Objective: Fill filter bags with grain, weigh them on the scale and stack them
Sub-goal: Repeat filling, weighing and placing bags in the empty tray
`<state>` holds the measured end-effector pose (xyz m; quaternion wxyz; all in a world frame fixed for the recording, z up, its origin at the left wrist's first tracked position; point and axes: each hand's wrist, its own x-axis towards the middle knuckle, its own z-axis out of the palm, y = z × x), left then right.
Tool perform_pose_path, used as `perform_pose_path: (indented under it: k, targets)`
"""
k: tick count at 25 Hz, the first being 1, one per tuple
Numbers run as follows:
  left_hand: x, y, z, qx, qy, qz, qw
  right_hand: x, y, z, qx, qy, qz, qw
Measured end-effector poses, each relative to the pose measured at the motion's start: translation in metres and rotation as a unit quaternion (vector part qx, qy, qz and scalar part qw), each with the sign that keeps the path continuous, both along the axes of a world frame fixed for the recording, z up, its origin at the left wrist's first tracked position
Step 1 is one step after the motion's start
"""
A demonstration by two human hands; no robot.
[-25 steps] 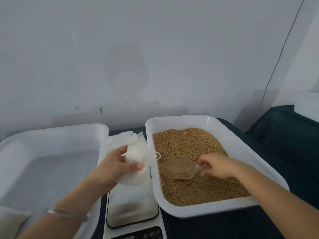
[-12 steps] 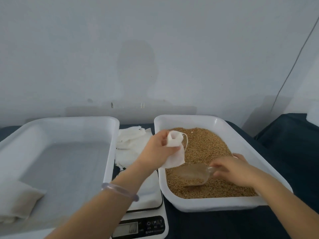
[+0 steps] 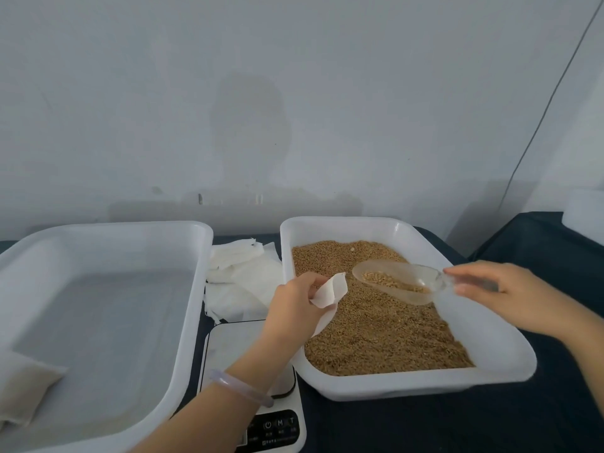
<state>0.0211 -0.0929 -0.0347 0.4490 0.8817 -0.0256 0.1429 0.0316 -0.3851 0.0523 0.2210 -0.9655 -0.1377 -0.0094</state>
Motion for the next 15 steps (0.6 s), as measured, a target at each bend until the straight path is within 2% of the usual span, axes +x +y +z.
perform_pose_path:
  k: [4,11,15]
  targets:
    - [-0.001,-0.001,0.0,0.01,-0.012,0.0,1.0,-0.001,0.01,0.012,-0.017,-0.012,0.026,0.999]
    - [-0.003,-0.002,0.002,0.014,0.008,-0.049,0.999,0.004,0.032,0.016,-0.138,-0.031,0.048,0.989]
    - [-0.004,-0.004,0.003,0.118,-0.035,-0.074,0.99,0.009,0.038,0.019,-0.169,-0.023,0.072,0.983]
